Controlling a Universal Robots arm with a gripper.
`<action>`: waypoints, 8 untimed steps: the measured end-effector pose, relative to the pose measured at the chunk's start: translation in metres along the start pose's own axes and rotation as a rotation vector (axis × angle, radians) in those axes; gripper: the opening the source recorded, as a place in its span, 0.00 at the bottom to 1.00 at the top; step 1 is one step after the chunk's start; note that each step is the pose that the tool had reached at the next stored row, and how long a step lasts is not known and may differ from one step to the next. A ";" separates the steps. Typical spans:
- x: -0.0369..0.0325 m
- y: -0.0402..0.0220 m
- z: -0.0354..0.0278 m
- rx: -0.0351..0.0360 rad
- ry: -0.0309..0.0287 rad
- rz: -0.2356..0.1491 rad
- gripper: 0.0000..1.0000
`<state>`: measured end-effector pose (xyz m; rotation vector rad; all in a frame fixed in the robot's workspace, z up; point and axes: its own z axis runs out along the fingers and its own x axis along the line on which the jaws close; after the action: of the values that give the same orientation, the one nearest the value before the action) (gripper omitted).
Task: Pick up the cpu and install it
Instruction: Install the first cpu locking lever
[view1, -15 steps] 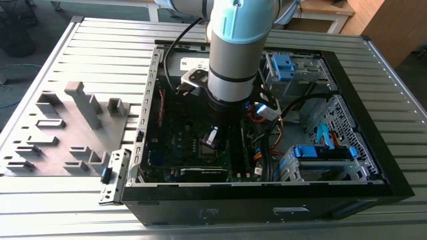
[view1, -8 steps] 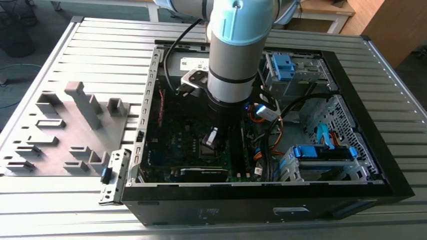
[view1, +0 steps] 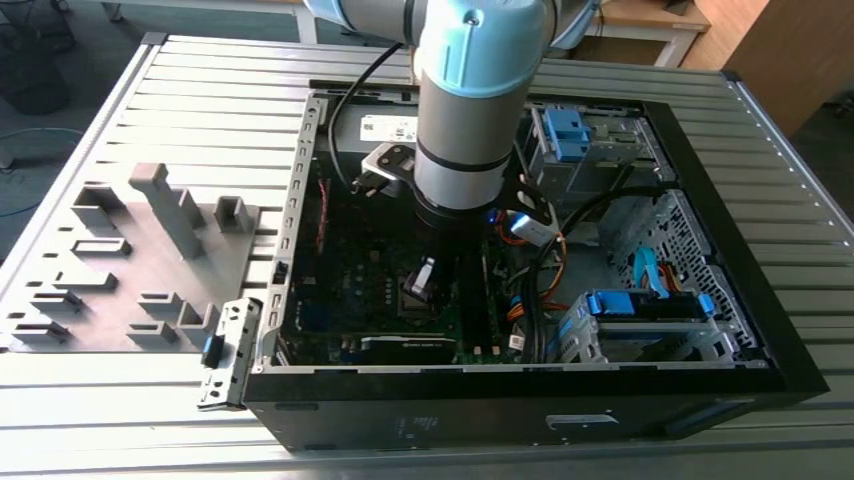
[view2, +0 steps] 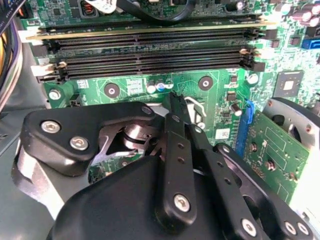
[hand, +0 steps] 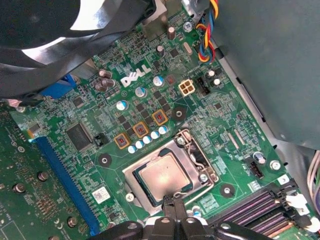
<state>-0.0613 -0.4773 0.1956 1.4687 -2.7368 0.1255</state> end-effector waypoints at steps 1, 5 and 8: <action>0.0000 0.0000 0.0000 0.0000 0.0000 0.000 0.12; -0.0001 0.0000 0.0002 0.0000 -0.0003 0.000 0.12; 0.0006 -0.0003 0.0009 -0.0010 -0.0019 0.000 0.12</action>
<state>-0.0614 -0.4780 0.1947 1.4692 -2.7381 0.1229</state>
